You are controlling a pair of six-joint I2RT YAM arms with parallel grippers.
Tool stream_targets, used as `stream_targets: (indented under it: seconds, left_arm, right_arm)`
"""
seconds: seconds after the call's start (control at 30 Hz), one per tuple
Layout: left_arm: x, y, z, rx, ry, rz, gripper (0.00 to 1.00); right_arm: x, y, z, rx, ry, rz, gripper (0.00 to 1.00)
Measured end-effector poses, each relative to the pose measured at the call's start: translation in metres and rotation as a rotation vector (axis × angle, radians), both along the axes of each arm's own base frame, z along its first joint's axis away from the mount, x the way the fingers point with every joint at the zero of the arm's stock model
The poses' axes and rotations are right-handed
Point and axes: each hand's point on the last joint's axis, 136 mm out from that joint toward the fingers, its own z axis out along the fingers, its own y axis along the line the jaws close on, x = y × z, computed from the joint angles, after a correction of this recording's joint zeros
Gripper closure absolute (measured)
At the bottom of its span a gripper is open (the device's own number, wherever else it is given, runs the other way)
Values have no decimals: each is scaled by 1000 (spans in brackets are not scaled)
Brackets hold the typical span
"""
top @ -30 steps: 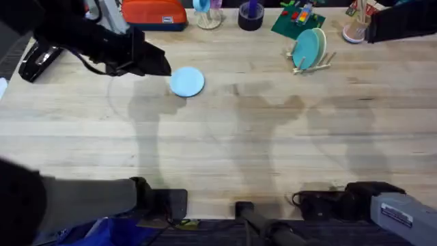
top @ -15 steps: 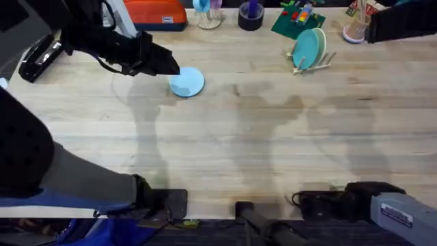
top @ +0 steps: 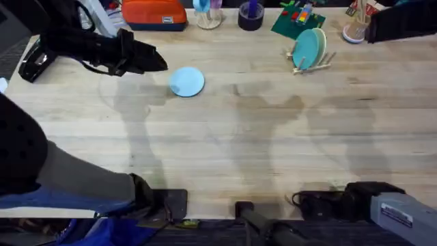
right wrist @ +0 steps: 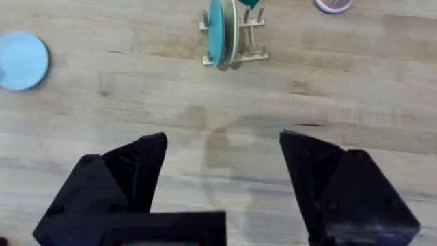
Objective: Pick up the plates from the table one by one and place each into a slot on the dish rack.
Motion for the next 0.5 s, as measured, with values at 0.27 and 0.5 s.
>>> stream_targets:
  seconds: [0.27, 0.5]
  left_arm:
    - [1, -2, -4, -24, 8, -8, 958]
    - [5, -4, -25, -67, 53, -26, 959]
  right_arm:
    - [0, 0, 0, 0, 0, 0, 7]
    - [0, 0, 0, 0, 0, 0, 8]
